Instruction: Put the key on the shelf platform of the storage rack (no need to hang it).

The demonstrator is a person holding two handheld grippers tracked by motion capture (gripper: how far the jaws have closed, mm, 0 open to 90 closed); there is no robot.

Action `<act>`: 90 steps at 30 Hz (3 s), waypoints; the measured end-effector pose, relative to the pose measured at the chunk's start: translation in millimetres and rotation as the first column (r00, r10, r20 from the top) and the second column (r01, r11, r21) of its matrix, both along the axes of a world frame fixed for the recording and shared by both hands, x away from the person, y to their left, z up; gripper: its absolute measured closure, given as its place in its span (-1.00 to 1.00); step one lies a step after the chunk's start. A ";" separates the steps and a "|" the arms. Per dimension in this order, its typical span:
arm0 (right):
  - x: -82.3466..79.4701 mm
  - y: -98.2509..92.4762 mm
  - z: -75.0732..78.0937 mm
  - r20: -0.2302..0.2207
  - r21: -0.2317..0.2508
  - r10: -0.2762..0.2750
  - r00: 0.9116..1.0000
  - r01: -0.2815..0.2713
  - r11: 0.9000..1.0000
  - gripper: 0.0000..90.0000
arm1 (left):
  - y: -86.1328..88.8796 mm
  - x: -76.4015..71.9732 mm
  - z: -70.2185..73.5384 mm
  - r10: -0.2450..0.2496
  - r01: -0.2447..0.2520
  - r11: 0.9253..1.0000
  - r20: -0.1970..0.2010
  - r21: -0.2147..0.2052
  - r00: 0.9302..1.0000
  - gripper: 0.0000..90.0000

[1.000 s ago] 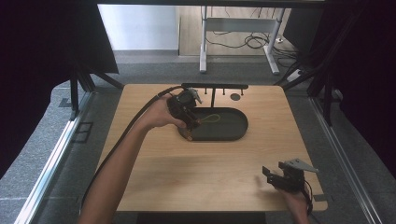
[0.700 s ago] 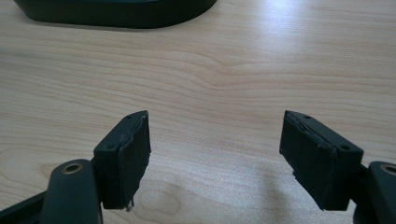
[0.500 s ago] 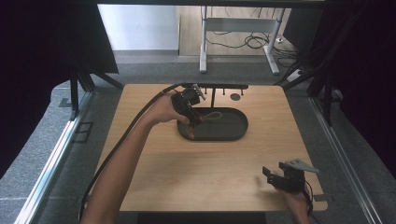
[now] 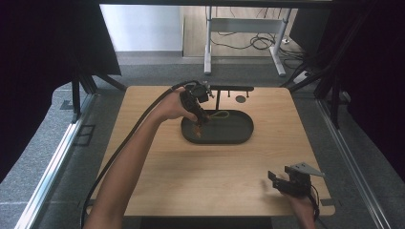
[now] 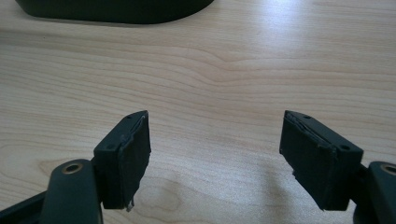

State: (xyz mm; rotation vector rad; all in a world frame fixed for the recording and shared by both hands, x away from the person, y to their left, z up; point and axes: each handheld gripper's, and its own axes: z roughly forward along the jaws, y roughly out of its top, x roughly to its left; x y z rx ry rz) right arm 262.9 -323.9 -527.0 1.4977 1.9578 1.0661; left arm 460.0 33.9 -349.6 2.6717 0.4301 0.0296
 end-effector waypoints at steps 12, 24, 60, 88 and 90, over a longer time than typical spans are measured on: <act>-0.5 -2.6 0.2 0.002 0.006 -0.005 1.000 0.005 1.000 -0.44 | -9.4 11.5 -3.8 0.004 -0.004 1.000 -0.005 0.012 1.000 0.48; -0.2 -4.7 -0.9 -0.004 0.005 -0.014 1.000 0.014 1.000 -0.44 | -22.1 24.2 -13.6 -0.009 0.009 1.000 0.001 0.025 1.000 0.47; 1.6 -3.5 -5.9 -0.018 -0.008 -0.010 1.000 0.010 1.000 -0.44 | -31.3 31.8 -61.6 0.009 -0.011 0.993 0.015 0.118 1.000 0.47; 3.9 -0.5 -7.4 -0.020 -0.010 0.004 1.000 -0.004 1.000 -0.44 | -15.0 15.5 -49.0 0.025 -0.028 0.998 0.040 0.057 0.999 0.28; 4.3 -1.1 -7.4 -0.019 -0.012 0.006 1.000 -0.007 1.000 -0.44 | -12.2 10.0 -43.7 0.027 -0.030 0.999 0.052 0.044 0.998 0.24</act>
